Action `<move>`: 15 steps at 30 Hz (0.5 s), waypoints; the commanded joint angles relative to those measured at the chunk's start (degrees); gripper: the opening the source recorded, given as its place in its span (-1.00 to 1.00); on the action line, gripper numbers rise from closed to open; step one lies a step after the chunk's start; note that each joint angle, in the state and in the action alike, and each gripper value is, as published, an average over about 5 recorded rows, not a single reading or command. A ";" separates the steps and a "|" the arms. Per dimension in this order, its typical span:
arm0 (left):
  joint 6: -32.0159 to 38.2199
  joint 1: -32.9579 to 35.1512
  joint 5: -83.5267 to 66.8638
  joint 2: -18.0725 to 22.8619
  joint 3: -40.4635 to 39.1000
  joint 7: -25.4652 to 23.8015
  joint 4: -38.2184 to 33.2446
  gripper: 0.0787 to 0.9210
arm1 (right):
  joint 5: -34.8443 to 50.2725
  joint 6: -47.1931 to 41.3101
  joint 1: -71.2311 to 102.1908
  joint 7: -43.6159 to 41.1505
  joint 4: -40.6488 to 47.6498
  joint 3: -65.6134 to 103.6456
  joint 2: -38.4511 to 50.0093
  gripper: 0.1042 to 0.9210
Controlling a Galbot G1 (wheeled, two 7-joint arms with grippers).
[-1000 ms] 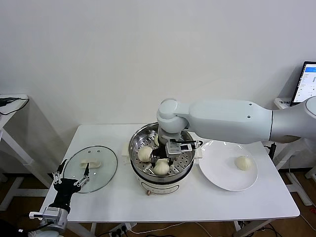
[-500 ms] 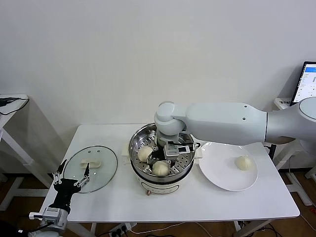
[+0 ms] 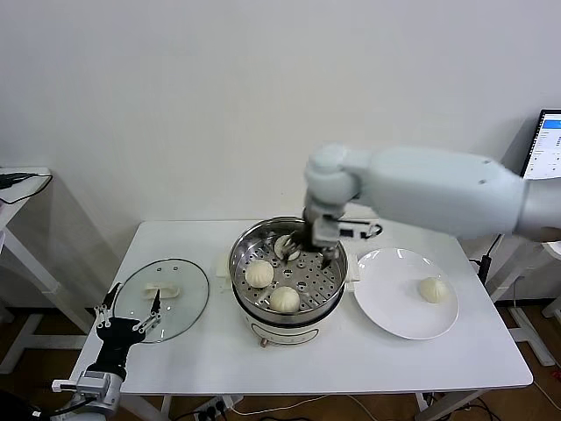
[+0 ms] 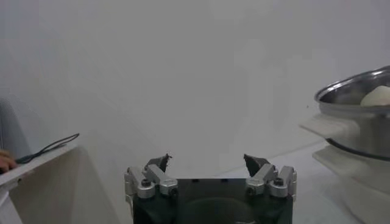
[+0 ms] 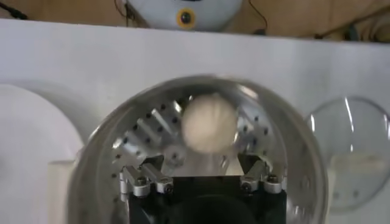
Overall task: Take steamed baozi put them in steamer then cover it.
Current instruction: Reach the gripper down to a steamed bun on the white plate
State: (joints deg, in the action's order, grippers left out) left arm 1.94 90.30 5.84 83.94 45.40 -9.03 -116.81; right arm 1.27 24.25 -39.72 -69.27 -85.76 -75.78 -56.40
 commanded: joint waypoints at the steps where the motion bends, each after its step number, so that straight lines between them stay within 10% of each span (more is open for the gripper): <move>1: 0.14 0.19 0.48 -0.02 -0.32 0.05 -0.51 0.77 | 10.09 -21.81 -0.60 -7.88 2.57 1.03 18.37 0.76; 15: 0.24 0.55 1.25 0.21 -1.19 0.21 -0.95 0.77 | -8.36 -26.42 30.49 -8.67 21.67 28.75 23.56 0.76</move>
State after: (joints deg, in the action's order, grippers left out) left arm 2.16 90.81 6.89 84.16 44.31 -8.87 -117.78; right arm 1.48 4.40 -27.84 -75.92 -75.59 -65.08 -38.67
